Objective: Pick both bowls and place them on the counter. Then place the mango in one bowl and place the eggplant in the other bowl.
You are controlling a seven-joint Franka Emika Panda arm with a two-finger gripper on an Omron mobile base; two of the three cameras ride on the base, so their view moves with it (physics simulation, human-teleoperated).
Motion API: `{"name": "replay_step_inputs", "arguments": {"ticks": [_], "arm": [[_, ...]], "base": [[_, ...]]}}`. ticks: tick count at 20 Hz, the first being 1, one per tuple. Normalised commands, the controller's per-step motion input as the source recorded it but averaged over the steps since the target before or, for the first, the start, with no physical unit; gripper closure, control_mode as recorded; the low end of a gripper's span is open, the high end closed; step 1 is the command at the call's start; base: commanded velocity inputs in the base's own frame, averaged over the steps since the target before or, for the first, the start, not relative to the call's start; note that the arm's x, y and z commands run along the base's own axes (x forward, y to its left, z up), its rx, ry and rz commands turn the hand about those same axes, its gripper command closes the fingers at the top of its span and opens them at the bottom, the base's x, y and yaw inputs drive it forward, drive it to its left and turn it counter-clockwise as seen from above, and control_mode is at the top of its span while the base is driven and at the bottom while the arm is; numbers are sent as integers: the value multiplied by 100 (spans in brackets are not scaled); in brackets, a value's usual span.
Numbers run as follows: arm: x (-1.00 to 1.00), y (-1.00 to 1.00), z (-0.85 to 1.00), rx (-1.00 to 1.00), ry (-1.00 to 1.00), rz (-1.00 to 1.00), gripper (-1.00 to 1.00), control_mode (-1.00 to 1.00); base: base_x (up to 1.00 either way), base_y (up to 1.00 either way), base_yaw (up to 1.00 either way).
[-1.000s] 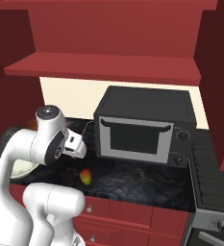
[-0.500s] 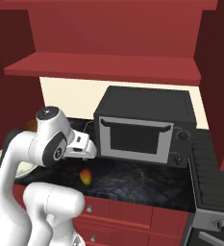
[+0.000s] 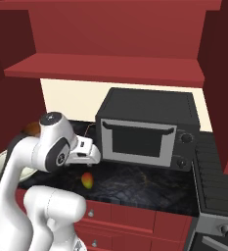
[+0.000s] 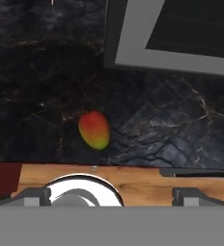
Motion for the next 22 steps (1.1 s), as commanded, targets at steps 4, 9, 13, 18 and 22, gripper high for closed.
{"name": "replay_step_inputs", "arguments": {"ticks": [4, 9, 13, 18, 22], "arm": [[5, 0, -20, 5, 10, 6, -100, -100], [3, 8, -34, 5, 6, 4, -100, -100], [25, 19, -34, 1, 0, 2, -100, -100], [37, 9, -32, 0, 0, 3, -100, -100], [33, -3, -36, 0, 0, 4, -100, -100]], "base": [[0, 0, 0], [0, 0, 0], [0, 0, 0], [0, 0, 0], [0, 0, 0]]}}
